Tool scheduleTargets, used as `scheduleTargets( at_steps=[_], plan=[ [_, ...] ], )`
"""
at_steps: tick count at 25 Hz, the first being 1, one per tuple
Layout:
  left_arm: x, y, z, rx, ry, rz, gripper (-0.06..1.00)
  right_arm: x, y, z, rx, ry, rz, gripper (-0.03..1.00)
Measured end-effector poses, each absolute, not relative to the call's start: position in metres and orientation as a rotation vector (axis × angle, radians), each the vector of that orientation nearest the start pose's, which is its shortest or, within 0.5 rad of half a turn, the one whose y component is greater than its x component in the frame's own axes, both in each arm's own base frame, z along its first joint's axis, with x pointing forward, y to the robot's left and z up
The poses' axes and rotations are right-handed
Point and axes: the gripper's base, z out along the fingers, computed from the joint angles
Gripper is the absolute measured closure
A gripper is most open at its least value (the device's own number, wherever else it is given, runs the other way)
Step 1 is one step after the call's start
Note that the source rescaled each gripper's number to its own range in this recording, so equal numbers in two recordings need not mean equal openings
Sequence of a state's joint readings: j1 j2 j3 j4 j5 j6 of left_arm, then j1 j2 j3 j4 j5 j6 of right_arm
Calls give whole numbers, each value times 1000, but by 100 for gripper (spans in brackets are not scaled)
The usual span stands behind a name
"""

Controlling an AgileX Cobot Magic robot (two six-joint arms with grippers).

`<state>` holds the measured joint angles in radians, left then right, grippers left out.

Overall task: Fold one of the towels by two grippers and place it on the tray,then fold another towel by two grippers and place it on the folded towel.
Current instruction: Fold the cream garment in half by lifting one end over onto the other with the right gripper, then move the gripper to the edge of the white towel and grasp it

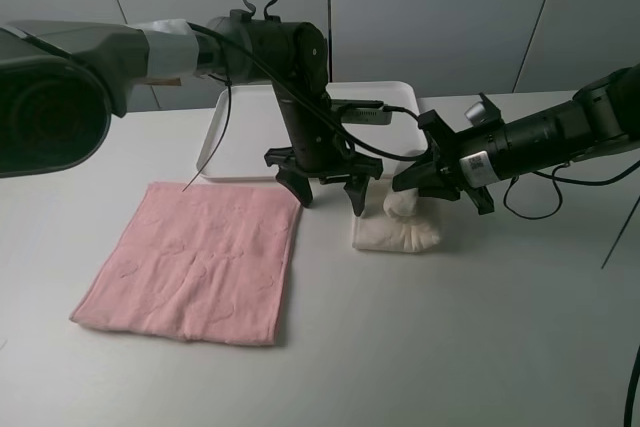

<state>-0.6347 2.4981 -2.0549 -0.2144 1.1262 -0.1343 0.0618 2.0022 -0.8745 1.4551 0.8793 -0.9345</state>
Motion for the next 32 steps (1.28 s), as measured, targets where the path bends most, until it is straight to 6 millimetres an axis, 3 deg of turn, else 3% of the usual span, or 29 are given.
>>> scheduleTargets(
  at_steps=[11, 13, 18, 21, 24, 27, 32],
  plan=[
    [415, -320, 171, 714, 2853, -384, -4, 316, 89, 104, 285, 2679, 1345, 92],
    [419, -320, 180, 725, 2811, -365, -4, 316, 89, 104, 286, 2681, 1345, 84],
    [427, -312, 189, 707, 2781, -357, -4, 315, 92, 106, 259, 2671, 1403, 48],
    [434, -302, 189, 674, 2789, -355, -4, 315, 97, 112, 237, 2613, 1495, 36],
    [441, -292, 189, 643, 2795, -356, -4, 317, 98, 118, 232, 2554, 1527, 29],
    [445, -285, 189, 625, 2799, -352, -4, 319, 96, 129, 173, 2553, 1442, 28],
    [449, -280, 189, 605, 2804, -381, -4, 332, 73, 140, 189, 2636, 1271, 28]
  ],
)
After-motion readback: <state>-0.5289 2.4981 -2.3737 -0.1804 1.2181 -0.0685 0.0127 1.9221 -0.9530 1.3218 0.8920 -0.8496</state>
